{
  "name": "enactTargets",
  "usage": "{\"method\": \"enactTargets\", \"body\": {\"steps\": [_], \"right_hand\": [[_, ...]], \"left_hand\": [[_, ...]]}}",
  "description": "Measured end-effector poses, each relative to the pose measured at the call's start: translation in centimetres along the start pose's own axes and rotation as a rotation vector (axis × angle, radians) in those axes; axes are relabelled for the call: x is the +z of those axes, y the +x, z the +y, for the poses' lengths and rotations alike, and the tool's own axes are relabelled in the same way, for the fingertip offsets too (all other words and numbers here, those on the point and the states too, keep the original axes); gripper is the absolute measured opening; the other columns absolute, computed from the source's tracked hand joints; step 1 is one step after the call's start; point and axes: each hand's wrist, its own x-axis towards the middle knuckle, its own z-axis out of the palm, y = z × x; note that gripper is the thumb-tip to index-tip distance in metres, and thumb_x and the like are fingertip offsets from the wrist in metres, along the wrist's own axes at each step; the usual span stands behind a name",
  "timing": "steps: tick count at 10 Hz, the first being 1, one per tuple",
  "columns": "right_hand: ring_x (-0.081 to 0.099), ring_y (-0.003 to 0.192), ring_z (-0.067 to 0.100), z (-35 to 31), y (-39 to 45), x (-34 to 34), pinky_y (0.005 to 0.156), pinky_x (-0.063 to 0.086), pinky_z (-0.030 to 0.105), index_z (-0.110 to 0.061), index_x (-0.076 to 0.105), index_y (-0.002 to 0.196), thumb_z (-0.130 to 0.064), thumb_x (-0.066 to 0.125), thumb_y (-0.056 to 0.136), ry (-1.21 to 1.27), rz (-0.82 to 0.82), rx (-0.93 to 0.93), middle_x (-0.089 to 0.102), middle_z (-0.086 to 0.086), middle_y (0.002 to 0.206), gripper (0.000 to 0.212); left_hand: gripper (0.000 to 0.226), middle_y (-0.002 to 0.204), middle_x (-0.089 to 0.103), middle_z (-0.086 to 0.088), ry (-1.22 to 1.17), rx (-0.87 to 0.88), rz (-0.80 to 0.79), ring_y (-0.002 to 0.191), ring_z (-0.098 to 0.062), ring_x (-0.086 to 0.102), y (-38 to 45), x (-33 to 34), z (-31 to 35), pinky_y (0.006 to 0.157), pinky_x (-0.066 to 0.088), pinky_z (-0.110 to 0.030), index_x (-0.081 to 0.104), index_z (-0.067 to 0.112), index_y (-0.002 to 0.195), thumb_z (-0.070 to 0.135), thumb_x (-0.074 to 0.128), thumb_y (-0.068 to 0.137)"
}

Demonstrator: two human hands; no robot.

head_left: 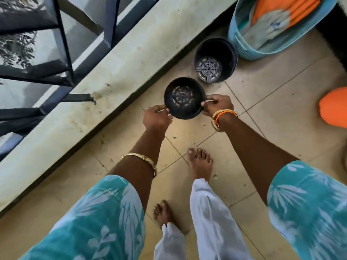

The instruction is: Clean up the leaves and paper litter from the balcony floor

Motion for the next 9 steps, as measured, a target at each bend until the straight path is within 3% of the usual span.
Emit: {"method": "enactTargets", "body": {"steps": [4,6,7,8,9], "right_hand": [[0.063,0.078,0.022,-1.0,1.6,0.7,0.072,0.057,0.03,0.002,0.065,0.1,-0.001,0.069,0.08,0.054,-0.008,-0.039,0.062,0.012,0.086,0.021],[0.064,0.077,0.021,-1.0,1.9,0.7,0.062,0.058,0.023,0.003,0.064,0.098,-0.003,0.071,0.08,0.077,0.0,-0.08,0.062,0.011,0.082,0.02],[0.066,0.077,0.023,-0.6,2.3,0.6,0.065,0.059,0.028,-0.001,0.065,0.091,-0.007,0.072,0.08,0.068,0.001,-0.086,0.063,0.009,0.079,0.015],[0.066,0.077,0.021,0.1,1.3,0.2,0.075,0.058,0.037,-0.01,0.066,0.083,-0.019,0.072,0.08,-0.027,0.06,-0.123,0.067,0.007,0.08,0.012],[0.064,0.074,0.018,0.5,-0.1,-0.4,0.074,0.054,0.03,-0.01,0.067,0.082,-0.019,0.067,0.082,-0.187,0.121,-0.246,0.068,0.006,0.08,0.008]], "left_hand": [[0.022,0.096,0.069,-0.013,-0.045,-0.011,-0.029,0.071,-0.017,0.069,1.9,0.1,0.3,0.061,0.057,-0.019,0.061,0.0,0.113,0.003,0.062,0.091],[0.015,0.1,0.069,-0.014,-0.046,0.029,0.01,0.073,-0.016,0.069,1.8,0.6,0.9,0.065,0.058,-0.02,0.061,0.005,0.106,0.007,0.063,0.091],[0.012,0.099,0.069,-0.013,-0.017,0.031,0.023,0.073,-0.016,0.068,1.9,0.7,1.0,0.065,0.058,-0.021,0.06,0.006,0.102,0.009,0.064,0.091],[0.018,0.101,0.069,-0.011,0.148,0.155,0.117,0.076,-0.015,0.063,0.5,0.6,0.6,0.061,0.053,-0.022,0.062,0.005,0.108,0.013,0.062,0.092],[0.019,0.106,0.066,-0.009,0.305,0.301,0.171,0.087,-0.017,0.06,-1.0,0.3,-0.1,0.065,0.046,-0.019,0.062,0.005,0.111,0.013,0.056,0.094]]}}
